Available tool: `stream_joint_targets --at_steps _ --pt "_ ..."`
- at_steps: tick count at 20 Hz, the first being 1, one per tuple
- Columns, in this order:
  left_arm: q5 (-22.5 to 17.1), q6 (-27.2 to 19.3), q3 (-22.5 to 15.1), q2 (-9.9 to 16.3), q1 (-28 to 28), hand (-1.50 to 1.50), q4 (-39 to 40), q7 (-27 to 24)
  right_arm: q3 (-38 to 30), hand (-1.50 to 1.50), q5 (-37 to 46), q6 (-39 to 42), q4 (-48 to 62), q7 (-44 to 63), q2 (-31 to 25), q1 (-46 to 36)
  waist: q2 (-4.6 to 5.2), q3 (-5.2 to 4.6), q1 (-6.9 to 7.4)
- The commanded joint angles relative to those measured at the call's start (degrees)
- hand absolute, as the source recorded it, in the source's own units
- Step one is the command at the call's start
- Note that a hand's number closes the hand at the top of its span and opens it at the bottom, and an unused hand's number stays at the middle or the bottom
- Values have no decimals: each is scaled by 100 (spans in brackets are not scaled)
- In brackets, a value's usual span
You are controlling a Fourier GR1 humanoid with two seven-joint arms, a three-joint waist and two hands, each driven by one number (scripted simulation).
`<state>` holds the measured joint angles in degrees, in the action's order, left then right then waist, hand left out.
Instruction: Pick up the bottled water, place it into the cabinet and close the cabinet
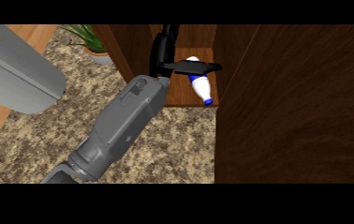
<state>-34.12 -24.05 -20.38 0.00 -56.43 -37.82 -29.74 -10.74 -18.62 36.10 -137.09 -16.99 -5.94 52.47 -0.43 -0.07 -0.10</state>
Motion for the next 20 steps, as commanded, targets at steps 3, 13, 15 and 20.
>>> stream_joint_targets --at_steps 3,13,15,20 --pt "-46 -359 -665 0 1079 -150 -1468 135 54 -150 -318 -289 -691 610 -88 -177 10 1 74" --pt "372 -659 -1391 231 2941 -150 -3811 544 228 -150 18 -503 -1037 754 -31 -122 9 0 84" --pt "378 -581 -1548 526 3539 -150 -4431 593 186 -150 -96 -348 -824 669 -149 -183 7 1 92" --pt "431 -630 -1685 888 4036 -150 -5052 777 862 150 266 311 -949 975 -700 -20 17 -3 97"
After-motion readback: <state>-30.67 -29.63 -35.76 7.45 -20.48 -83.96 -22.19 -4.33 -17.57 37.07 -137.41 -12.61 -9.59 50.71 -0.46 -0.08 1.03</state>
